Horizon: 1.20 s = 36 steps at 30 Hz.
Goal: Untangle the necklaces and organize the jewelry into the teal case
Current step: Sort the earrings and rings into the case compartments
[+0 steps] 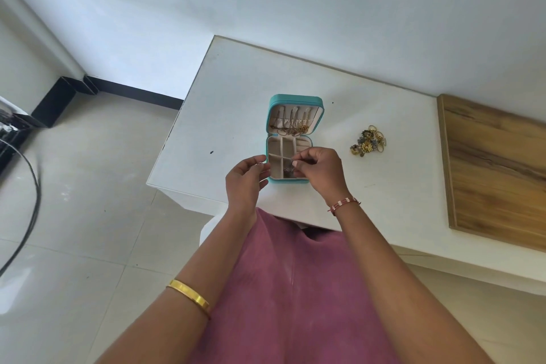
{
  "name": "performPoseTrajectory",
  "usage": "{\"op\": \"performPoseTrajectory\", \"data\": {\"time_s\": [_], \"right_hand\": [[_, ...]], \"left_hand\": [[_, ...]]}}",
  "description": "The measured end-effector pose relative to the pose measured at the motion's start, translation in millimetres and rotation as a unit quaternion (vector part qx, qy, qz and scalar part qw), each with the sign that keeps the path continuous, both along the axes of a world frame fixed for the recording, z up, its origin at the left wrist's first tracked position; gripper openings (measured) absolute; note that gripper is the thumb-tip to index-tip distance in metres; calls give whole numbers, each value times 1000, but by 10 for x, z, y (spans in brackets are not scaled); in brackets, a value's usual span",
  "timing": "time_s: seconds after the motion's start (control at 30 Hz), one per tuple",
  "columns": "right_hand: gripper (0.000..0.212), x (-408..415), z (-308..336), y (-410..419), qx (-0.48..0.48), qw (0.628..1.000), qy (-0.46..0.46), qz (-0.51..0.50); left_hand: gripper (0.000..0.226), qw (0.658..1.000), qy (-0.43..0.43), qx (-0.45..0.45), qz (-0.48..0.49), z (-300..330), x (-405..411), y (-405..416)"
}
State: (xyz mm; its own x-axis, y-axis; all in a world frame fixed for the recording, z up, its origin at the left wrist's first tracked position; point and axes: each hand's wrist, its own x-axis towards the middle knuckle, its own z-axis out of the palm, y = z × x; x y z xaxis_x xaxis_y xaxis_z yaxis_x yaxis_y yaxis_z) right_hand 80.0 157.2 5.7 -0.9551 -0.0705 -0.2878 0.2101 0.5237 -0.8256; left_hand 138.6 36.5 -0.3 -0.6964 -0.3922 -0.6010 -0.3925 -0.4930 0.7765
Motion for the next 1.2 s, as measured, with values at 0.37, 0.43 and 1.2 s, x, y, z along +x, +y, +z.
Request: {"op": "performPoseTrajectory", "data": {"time_s": [0.37, 0.43, 1.2], "right_hand": [[16, 2, 23, 310, -26, 998, 16, -56], [16, -21, 1, 461, -30, 996, 22, -85], [52, -573, -502, 1296, 362, 924, 116, 39]], "left_hand": [[21, 999, 37, 40, -6, 207, -79, 268], [22, 998, 37, 45, -19, 241, -124, 403], [22, 991, 0, -9, -135, 44, -656, 1388]]}}
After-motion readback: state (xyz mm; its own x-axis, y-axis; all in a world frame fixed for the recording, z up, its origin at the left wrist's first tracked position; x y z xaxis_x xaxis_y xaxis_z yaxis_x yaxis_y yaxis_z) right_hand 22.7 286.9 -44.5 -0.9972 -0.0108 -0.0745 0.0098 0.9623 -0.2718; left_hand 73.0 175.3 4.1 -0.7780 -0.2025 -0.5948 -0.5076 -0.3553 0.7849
